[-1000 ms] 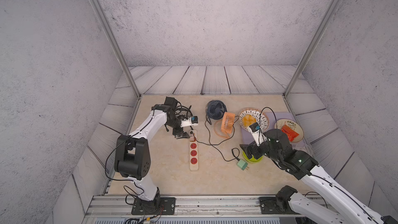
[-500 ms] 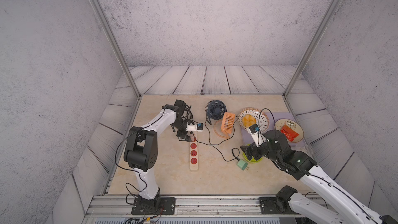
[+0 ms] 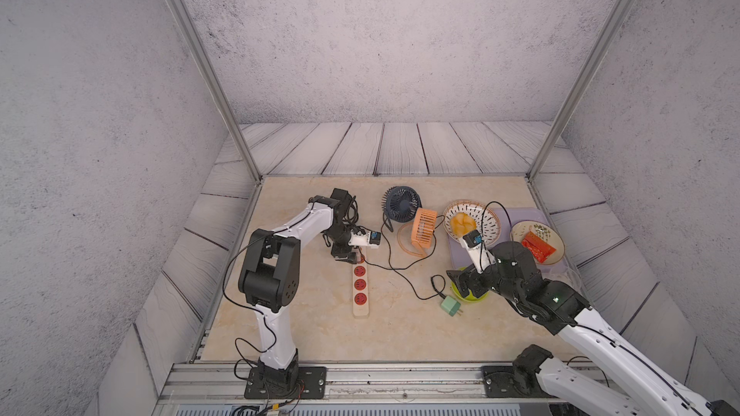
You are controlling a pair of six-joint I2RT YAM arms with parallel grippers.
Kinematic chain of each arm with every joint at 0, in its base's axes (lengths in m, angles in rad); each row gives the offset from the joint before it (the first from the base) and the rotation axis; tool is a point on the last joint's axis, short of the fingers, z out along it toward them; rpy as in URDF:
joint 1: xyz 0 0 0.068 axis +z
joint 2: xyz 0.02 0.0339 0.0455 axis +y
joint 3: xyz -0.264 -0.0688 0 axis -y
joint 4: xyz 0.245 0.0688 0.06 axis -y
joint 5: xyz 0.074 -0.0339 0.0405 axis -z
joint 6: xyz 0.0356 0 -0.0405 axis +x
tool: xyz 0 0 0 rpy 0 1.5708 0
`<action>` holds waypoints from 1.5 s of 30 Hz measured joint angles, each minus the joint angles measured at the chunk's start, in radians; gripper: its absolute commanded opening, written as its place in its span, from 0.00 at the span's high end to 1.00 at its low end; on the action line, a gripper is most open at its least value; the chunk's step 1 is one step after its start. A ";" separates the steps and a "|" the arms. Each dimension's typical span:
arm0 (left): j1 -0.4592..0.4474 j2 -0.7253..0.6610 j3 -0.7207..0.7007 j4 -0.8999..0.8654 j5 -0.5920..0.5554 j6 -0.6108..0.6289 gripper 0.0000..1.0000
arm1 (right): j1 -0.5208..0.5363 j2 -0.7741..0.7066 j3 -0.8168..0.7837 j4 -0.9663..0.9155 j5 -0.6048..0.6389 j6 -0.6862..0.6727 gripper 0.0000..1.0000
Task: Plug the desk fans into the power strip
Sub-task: Insert the plug into the socket.
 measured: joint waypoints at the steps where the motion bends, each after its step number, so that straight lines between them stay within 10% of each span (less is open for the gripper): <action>1: -0.004 0.002 0.008 -0.004 0.000 -0.004 0.39 | 0.000 0.000 0.000 0.000 0.000 0.000 0.04; 9: -0.021 0.002 0.027 -0.015 -0.018 -0.031 0.40 | -0.001 0.005 0.000 0.000 0.000 -0.007 0.04; 23: -0.037 0.002 0.035 -0.038 -0.079 -0.100 1.00 | -0.003 0.018 0.000 0.000 0.006 -0.020 0.04; 38: -0.140 0.148 0.247 -0.235 -0.292 -0.208 1.00 | -0.008 0.019 0.000 0.000 0.008 -0.024 0.04; 45: -0.108 0.034 0.074 -0.081 -0.246 -0.206 1.00 | -0.009 0.010 0.000 -0.001 0.013 -0.023 0.04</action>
